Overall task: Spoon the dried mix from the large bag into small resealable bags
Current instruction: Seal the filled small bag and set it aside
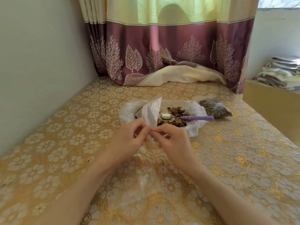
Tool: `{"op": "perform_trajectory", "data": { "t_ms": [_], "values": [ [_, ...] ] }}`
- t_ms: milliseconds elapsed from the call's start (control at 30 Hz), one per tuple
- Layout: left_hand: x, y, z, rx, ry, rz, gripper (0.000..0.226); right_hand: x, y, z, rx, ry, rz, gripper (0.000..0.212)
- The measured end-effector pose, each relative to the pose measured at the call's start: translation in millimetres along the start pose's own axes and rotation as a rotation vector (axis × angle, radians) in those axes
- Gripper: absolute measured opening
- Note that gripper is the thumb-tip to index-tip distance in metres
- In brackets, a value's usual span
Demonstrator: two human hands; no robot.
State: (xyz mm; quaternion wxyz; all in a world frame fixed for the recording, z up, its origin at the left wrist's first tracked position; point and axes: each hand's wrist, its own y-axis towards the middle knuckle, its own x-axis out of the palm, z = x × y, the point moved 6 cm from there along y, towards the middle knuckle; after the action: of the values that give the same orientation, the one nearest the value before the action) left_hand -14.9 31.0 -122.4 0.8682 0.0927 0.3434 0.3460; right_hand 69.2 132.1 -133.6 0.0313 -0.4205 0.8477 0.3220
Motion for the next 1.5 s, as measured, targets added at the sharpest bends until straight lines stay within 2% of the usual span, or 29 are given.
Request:
{"op": "perform_trajectory", "data": {
  "t_ms": [67, 200, 333, 367, 467, 533, 633, 733, 800, 900, 1000, 1067, 1100, 1167, 1233, 1267, 1400, 1500],
  "values": [
    [0.7, -0.5, 1.6, 0.007, 0.009, -0.001, 0.019, 0.1, 1.3, 6.5, 0.123, 0.149, -0.037, 0.009],
    [0.2, -2.8, 8.8, 0.064, 0.007, 0.025, 0.018, 2.7, 1.7, 5.7, 0.213, 0.334, -0.061, 0.015],
    [1.7, -2.1, 11.3, 0.103, 0.033, 0.022, 0.018, -10.4, 6.2, 12.3, 0.339, 0.494, 0.022, 0.011],
    [1.5, -2.1, 11.2, 0.098, 0.038, 0.027, 0.02, -15.5, 6.7, 13.1, 0.328, 0.467, 0.067, 0.012],
    [-3.2, -2.2, 12.5, 0.139, 0.086, 0.072, 0.029, -30.5, 8.2, 8.3, 0.184, 0.108, 0.224, 0.012],
    [-5.2, -2.4, 14.2, 0.177, 0.11, 0.07, 0.031, -35.4, 8.6, 4.2, 0.112, -0.031, 0.282, 0.011],
    [-4.6, -3.4, 19.8, 0.233, 0.123, 0.049, 0.031, -44.4, 9.9, 3.1, 0.094, -0.006, 0.328, 0.02],
    [-4.9, -4.0, 23.2, 0.238, 0.093, 0.051, 0.026, -52.8, 11.2, 4.9, 0.133, 0.145, 0.323, 0.02],
    [-13.7, -2.0, 18.0, 0.155, 0.041, 0.158, 0.032, -55.7, 12.8, 8.2, 0.175, 0.27, 0.28, 0.02],
    [-33.5, 0.1, -0.7, -0.076, -0.09, 0.367, 0.04, -49.3, 14.7, 12.2, 0.256, 0.476, 0.14, 0.016],
    [-40.2, 3.5, -25.6, -0.295, -0.21, 0.328, 0.07, -38.5, 14.5, 11.6, 0.298, 0.614, -0.018, 0.016],
    [-36.6, 4.9, -34.9, -0.356, -0.398, 0.249, 0.078, -33.2, 13.9, 10.2, 0.313, 0.689, -0.109, 0.015],
    [-35.3, 5.0, -35.8, -0.357, -0.493, 0.227, 0.076, -31.6, 13.6, 9.6, 0.321, 0.702, -0.14, 0.012],
    [-38.4, 5.6, -34.2, -0.297, -0.603, 0.254, 0.052, -30.8, 13.1, 9.6, 0.345, 0.685, -0.152, 0.009],
    [-46.5, 5.1, -32.6, -0.239, -0.576, 0.352, 0.022, -33.8, 13.7, 14.7, 0.379, 0.625, -0.09, 0.013],
    [-49.3, 4.5, -33.4, -0.232, -0.561, 0.399, 0.014, -36.7, 13.6, 18.9, 0.403, 0.581, -0.042, 0.015],
    [-48.4, 4.8, -33.8, -0.236, -0.467, 0.441, 0.018, -43.5, 11.4, 31.8, 0.45, 0.372, 0.058, 0.015],
    [-46.9, 4.2, -31.4, -0.22, -0.401, 0.451, 0.022, -48.1, 13.6, 28.3, 0.327, 0.172, 0.142, 0.005]
  ]
}}
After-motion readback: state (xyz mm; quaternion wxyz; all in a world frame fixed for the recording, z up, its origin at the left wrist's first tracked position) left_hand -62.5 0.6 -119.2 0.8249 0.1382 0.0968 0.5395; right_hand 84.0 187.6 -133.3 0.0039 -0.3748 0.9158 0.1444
